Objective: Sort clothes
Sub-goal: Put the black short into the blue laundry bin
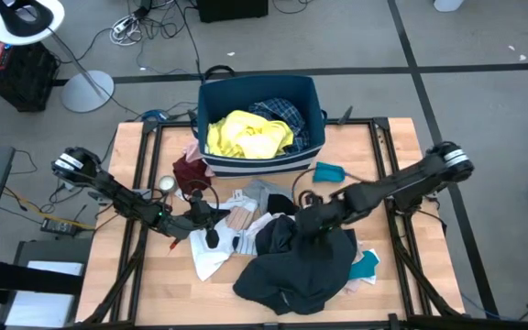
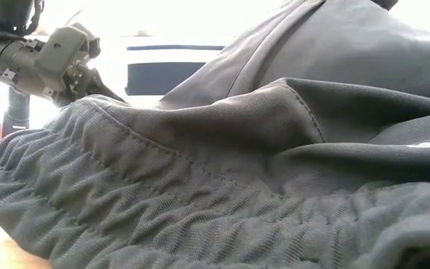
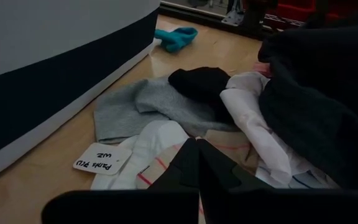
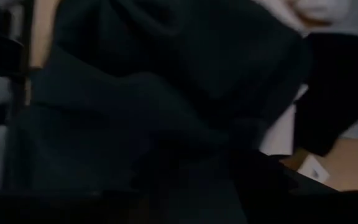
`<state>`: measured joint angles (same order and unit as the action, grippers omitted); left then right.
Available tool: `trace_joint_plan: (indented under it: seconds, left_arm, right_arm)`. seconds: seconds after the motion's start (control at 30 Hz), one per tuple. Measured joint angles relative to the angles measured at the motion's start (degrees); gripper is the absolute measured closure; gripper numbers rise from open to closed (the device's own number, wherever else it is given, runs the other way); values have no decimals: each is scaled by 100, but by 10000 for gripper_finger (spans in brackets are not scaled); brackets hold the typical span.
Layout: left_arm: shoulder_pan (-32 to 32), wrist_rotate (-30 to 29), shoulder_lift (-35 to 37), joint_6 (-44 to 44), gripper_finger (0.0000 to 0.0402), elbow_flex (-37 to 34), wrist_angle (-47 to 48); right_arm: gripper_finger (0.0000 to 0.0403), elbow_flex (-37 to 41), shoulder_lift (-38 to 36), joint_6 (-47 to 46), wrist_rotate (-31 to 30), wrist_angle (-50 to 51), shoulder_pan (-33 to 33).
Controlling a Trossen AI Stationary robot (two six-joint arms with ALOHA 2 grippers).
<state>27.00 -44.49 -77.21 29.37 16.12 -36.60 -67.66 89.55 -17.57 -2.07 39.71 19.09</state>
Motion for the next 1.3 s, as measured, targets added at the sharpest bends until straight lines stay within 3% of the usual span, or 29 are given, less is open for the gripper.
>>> trace_joint_plan:
  seconds: [0.3,0.37,0.47,0.53,0.73,1.0,1.3]
  left_arm:
    - [0,54,0,131,401,0,6]
    - [0,55,0,133,401,0,3]
    - [0,59,0,135,401,0,7]
    - [0,59,0,135,401,0,7]
    - [0,61,-2,135,401,0,7]
    - [0,63,-2,135,401,0,4]
    - [0,61,-2,135,401,0,5]
  right_arm:
    - [244,-7,1383,393,49,-797,-167]
    - [268,-19,1580,335,229,-898,-226]
    - [346,-26,1611,338,344,-895,-267]
    - [385,-18,1486,428,339,-839,-277]
    - [395,-430,595,486,-36,-213,-275]
    - [399,-1402,-552,1044,-1383,-49,-363]
    - [399,-2890,-659,2722,-1687,-1314,-828]
